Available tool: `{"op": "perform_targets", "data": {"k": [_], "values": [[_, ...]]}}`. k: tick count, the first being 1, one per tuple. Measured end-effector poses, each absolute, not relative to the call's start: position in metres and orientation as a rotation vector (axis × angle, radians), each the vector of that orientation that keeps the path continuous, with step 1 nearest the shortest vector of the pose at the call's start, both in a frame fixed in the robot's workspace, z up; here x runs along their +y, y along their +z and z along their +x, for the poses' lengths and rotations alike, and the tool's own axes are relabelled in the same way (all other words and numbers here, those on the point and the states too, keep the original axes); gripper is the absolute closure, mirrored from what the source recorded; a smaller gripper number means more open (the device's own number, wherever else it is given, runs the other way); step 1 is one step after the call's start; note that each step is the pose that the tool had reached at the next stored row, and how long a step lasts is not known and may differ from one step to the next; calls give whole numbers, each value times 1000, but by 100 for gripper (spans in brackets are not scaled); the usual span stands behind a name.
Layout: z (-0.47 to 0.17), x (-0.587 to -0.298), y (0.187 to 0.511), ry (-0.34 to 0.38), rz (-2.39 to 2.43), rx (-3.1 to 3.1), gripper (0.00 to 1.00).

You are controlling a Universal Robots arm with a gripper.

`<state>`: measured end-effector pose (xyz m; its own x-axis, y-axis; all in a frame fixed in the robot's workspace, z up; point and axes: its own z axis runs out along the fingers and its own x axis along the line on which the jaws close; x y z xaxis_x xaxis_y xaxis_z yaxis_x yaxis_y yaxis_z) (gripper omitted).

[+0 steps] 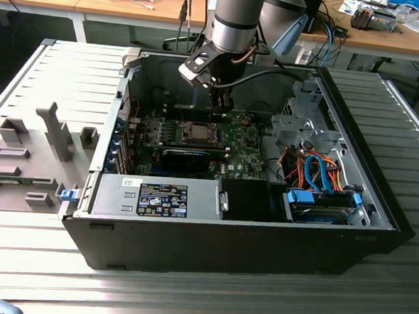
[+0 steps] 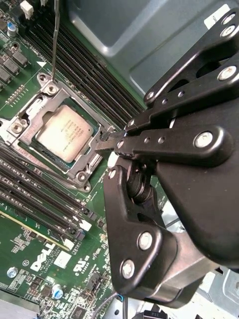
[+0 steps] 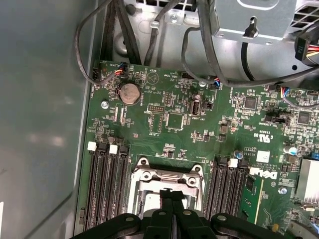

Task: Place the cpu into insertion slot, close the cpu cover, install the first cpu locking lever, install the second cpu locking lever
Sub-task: 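Close the cpu cover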

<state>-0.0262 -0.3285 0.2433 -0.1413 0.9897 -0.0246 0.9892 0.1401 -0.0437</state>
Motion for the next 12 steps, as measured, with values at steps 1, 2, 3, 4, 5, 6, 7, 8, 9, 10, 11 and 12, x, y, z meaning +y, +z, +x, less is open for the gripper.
{"op": "perform_targets", "data": {"k": [1,2,3,4,5,6,7,8,9,10,11,12], "values": [[-27,-329,243,77,-2052,-2364,89],[-27,-329,243,77,-2052,-2364,89],[-27,-329,243,77,-2052,-2364,89],[-28,-329,243,77,-2052,-2364,89],[-28,-329,243,77,-2052,-2364,89],[-29,-329,243,77,-2052,-2364,89],[-29,-329,243,77,-2052,-2364,89],[-30,-329,243,77,-2052,-2364,89],[-30,-329,243,77,-2052,-2364,89],[-31,-329,243,77,-2052,-2364,89],[-31,-328,243,77,-2052,-2364,89],[-32,-329,242,77,-2052,-2364,89]]}}
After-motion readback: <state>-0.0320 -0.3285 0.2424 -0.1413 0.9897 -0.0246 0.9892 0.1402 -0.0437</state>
